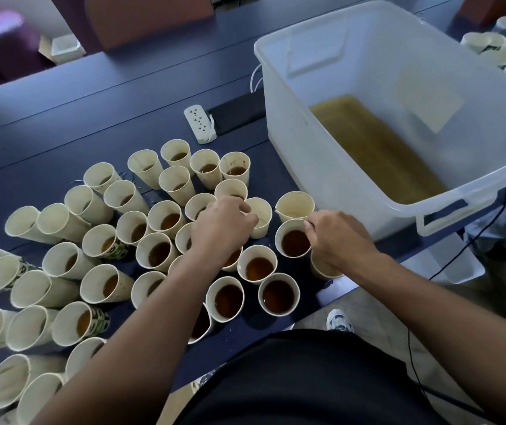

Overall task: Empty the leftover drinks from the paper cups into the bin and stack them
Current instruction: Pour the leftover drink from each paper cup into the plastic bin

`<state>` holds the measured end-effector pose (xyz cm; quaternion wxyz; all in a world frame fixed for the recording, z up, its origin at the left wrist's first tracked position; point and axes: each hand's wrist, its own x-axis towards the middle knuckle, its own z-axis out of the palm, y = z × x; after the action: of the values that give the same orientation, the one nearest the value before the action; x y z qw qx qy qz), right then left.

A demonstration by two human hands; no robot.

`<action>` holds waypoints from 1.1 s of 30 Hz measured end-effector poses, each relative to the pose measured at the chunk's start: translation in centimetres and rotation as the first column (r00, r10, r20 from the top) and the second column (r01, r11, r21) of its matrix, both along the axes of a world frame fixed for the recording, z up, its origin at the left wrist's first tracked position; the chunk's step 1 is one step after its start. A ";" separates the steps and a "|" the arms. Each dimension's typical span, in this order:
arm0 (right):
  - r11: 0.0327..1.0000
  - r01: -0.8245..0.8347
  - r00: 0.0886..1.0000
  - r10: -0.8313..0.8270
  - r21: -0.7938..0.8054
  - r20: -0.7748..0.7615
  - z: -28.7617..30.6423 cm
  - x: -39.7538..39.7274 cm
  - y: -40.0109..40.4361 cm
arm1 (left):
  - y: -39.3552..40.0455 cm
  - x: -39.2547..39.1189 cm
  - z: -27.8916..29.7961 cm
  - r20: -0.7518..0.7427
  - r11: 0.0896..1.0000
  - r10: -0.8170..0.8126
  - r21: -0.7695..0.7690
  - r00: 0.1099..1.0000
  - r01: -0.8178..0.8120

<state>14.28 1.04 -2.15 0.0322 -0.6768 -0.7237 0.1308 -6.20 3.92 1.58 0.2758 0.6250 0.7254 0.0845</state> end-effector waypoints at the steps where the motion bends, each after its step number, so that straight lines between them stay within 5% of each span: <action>1: 1.000 0.003 1.000 -0.003 0.026 -0.026 0.4 0.0 0.0 | -0.1 0.2 0.2 0.021 1.000 -0.022 -0.010 1.000 0.023; 6: 0.984 0.013 0.990 0.011 0.176 -0.138 2.3 -0.5 -0.3 | -1.0 1.7 1.1 0.086 0.981 -0.189 -0.033 0.978 0.193; 15: 0.970 0.031 0.946 0.049 0.242 -0.319 3.9 -1.0 -0.8 | -1.1 1.7 2.8 -0.112 0.961 -0.259 0.070 0.959 0.267; 19: 0.990 0.061 0.690 0.049 0.126 -0.722 4.9 -0.9 -1.1 | -0.4 1.2 5.2 -0.138 0.962 -0.250 0.074 0.958 0.262; 22: 0.997 -0.038 0.509 0.076 0.066 -0.857 5.4 -1.0 -1.2 | 0.1 1.0 7.7 -0.100 0.965 -0.230 0.103 0.968 0.240; 26: 0.991 -0.010 0.514 0.122 0.137 -0.849 5.6 -1.8 -1.2 | 0.3 1.6 11.3 -0.029 0.964 -0.208 0.163 0.978 0.210; 33: 0.948 0.263 0.301 0.096 0.179 -0.949 7.9 -2.5 0.1 | 0.7 3.0 15.0 0.069 0.934 -0.251 0.279 0.966 0.222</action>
<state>11.82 1.18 5.75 0.5617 -0.4925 -0.5384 0.3899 -3.15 4.57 16.59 0.2338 0.7341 0.6113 0.1808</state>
